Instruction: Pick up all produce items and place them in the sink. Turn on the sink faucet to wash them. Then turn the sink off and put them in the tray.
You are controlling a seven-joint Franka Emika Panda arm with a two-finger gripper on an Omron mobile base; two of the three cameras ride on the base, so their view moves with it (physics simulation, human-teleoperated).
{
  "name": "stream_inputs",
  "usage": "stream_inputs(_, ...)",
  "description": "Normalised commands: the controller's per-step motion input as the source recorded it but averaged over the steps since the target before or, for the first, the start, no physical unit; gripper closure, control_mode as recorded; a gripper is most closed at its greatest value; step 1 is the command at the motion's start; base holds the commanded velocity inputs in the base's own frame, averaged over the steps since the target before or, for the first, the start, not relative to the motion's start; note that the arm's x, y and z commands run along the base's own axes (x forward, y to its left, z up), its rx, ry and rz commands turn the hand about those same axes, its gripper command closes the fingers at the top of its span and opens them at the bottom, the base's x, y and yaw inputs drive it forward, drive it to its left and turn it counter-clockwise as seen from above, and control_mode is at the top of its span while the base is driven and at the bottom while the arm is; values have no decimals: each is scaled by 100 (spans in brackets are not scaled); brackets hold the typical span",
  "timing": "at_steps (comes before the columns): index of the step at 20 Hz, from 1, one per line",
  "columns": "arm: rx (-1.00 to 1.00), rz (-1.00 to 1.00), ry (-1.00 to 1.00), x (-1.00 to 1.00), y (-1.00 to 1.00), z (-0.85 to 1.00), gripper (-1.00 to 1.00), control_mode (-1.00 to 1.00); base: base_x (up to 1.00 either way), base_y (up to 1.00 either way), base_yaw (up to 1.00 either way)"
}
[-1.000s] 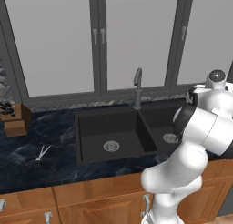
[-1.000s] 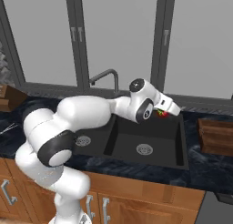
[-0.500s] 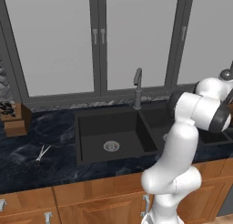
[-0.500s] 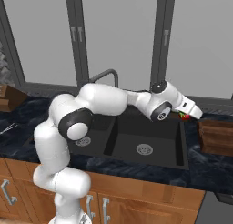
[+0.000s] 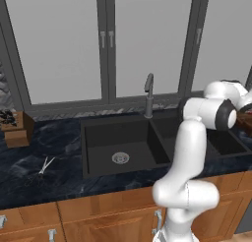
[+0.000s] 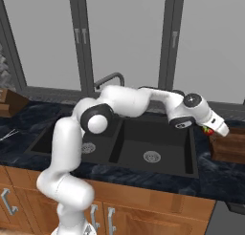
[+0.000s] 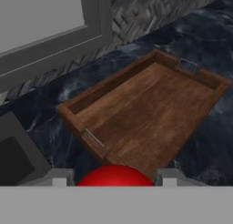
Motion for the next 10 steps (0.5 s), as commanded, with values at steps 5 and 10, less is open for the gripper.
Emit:
stream_inputs(5,12,-2,1,1,-44,-30,100,-100,0,0,0)
stream_inputs(10,1,-7,0,20,-3,-18,100,-100,0,0,0)
